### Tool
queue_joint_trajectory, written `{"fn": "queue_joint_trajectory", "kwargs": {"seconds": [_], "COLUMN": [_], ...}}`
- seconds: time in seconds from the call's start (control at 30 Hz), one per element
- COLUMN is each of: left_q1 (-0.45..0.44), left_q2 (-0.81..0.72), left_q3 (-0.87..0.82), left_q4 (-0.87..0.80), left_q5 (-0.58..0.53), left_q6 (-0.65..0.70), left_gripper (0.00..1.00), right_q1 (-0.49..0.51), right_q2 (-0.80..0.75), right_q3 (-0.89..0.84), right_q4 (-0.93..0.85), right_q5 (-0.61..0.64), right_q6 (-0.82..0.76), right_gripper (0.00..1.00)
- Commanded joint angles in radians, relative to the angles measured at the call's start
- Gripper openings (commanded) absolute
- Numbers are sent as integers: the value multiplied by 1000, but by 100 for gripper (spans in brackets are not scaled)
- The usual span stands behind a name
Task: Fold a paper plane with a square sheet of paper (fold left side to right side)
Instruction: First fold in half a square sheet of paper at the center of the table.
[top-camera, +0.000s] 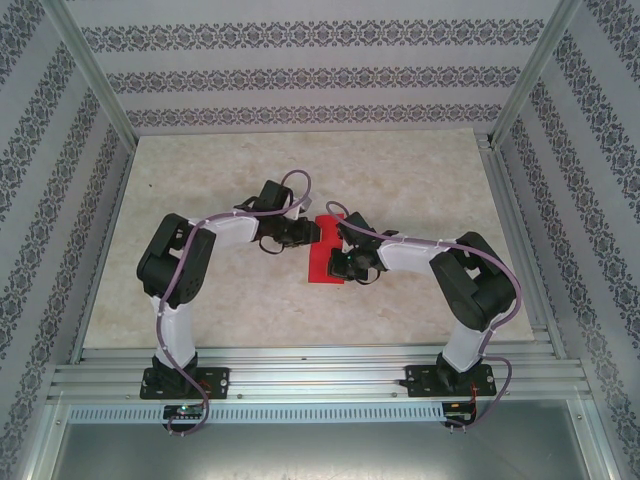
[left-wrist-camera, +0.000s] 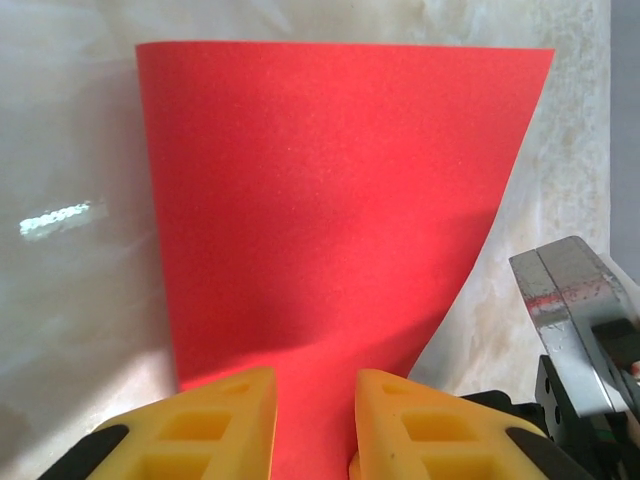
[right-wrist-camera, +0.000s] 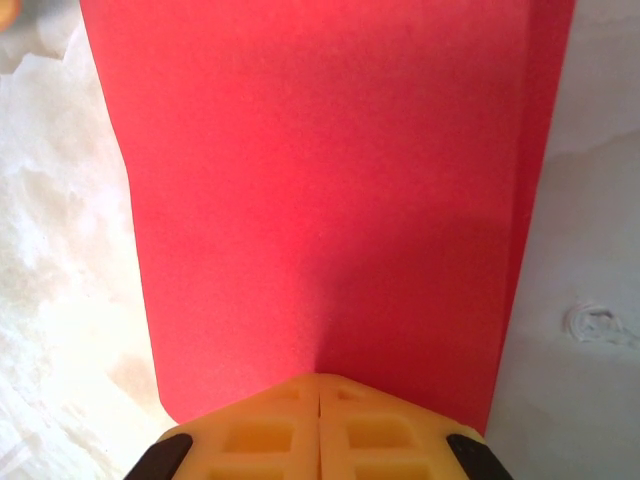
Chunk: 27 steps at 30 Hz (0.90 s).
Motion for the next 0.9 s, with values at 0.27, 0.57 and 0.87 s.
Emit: {"fn": "queue_joint_trajectory", "kwargs": {"seconds": [0.27, 0.57, 0.87], "left_q1": [-11, 0, 13], "left_q2": [118, 177, 227], "left_q3": [99, 187, 269], "left_q4": [8, -85, -144], "left_q5": [6, -66, -113], "left_q6": [20, 75, 104], "left_gripper": [28, 29, 29], "right_q1": [19, 27, 30], "right_q2": [87, 99, 100], "right_q3": [-24, -15, -8], "right_q4": [-151, -168, -185], "right_q5": [54, 58, 66], "right_q6": [-31, -39, -46], "right_gripper": [7, 7, 7]}}
